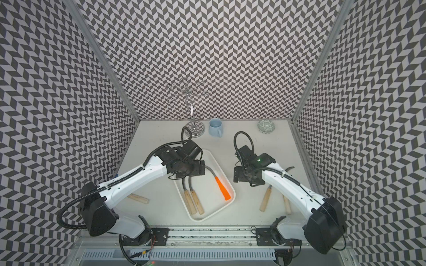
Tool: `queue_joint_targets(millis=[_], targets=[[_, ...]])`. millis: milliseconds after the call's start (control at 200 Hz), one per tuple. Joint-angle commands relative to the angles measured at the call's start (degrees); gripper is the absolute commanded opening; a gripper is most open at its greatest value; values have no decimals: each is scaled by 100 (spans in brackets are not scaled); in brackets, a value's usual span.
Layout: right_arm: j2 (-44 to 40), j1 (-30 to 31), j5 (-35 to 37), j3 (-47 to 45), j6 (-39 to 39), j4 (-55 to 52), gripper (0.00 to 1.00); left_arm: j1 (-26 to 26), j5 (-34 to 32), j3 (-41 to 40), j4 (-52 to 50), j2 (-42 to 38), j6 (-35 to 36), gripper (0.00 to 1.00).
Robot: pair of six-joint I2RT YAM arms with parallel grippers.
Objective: Put small sickles into storage boxes
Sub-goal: Place the sickle in the storage box, then pick up the sickle at the center of the board.
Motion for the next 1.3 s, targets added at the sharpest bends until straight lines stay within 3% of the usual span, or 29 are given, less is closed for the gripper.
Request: queue_joint_targets(millis=[0, 315, 416, 546, 736, 961, 1162, 1297], targets=[[-101, -181, 10, -88, 335, -66, 100, 26, 82, 136, 375, -229, 776, 100], [-294, -1022, -308, -611, 298, -378, 100, 34, 68, -361, 1222, -1161, 1259, 100], [-477, -1480, -376, -965, 288, -263, 100, 42, 654, -702, 2045, -1670, 1821, 100], [-519, -1896, -533, -1234, 272, -160, 100, 43, 621, -690, 2056, -1886, 2081, 99], [-308, -2100, -568, -1310, 315, 232, 100, 42, 866, -654, 1943, -1944, 2557, 100], [-189, -2225, -432, -1566, 241, 557, 98, 42, 1696, -599, 2254, -2260, 2969, 100], [-218, -2420, -332, -1930, 80, 820, 95, 37, 2143, -648, 2353, -2390, 3044, 100], [-221, -2504, -424, -2002, -17, 1071, 92, 43, 2093, -784, 2617, -2666, 2922, 99]])
